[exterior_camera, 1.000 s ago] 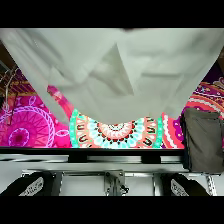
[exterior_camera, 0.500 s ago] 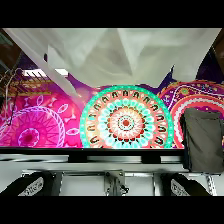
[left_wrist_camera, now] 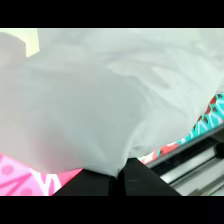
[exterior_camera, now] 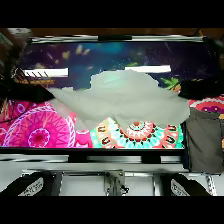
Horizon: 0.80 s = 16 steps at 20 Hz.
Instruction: Fold the shirts.
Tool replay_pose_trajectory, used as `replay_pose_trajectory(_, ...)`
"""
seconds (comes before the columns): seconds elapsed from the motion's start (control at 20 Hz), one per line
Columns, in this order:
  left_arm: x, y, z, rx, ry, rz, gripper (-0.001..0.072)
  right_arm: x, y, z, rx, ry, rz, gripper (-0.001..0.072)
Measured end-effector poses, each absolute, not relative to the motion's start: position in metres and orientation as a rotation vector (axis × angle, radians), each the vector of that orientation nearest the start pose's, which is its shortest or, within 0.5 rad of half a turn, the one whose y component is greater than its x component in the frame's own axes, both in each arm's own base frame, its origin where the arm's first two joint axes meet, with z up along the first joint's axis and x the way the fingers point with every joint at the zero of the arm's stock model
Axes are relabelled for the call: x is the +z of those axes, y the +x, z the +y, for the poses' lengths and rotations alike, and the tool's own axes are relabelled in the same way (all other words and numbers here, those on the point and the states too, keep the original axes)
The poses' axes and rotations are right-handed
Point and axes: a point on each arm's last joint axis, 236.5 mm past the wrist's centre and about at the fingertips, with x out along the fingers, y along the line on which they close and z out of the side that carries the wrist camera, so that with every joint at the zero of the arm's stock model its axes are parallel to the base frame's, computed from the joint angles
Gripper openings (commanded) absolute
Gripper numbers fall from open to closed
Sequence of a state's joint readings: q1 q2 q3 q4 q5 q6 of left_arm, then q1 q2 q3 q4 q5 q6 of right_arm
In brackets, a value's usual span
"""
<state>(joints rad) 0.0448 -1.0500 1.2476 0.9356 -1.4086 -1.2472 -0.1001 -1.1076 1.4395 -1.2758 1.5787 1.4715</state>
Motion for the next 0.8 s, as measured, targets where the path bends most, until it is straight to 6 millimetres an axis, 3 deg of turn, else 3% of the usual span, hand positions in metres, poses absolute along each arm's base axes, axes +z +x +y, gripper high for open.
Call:
replay_pose_trajectory(0.1, 0.111, 0.312, -0.130, -0.625, -0.235, 1.163, 0.0043, 0.123, 0.320, 0.036, 0.225, 0.172, 1.290, 0.0061)
replay_pose_trajectory(0.2, 0.093, 0.303, -0.134, -0.626, -0.246, 1.210, 0.0042, 0.108, 0.317, 0.036, 0.219, 0.185, 1.321, 0.0061)
replay_pose_trajectory(0.25, 0.092, 0.302, -0.134, -0.627, -0.241, 1.210, 0.0043, 0.106, 0.315, 0.037, 0.222, 0.188, 1.326, 0.0061)
replay_pose_trajectory(0.35, 0.112, 0.308, -0.135, -0.631, -0.210, 1.143, 0.0042, 0.122, 0.319, 0.042, 0.249, 0.185, 1.276, 0.0061)
replay_pose_trajectory(0.45, 0.165, 0.323, -0.135, -0.630, -0.158, 0.973, 0.0042, 0.165, 0.331, 0.045, 0.270, 0.156, 1.128, 0.0061)
replay_pose_trajectory(0.6, 0.282, 0.333, -0.133, -0.612, -0.070, 0.631, 0.0042, 0.268, 0.344, 0.046, 0.267, 0.103, 0.786, 0.0061)
replay_pose_trajectory(0.7, 0.359, 0.317, -0.133, -0.604, -0.022, 0.428, 0.0043, 0.340, 0.332, 0.050, 0.269, 0.074, 0.565, 0.0060)
replay_pose_trajectory(0.8, 0.427, 0.288, -0.131, -0.588, 0.003, 0.249, 0.0042, 0.401, 0.303, 0.053, 0.266, 0.044, 0.380, 0.0061)
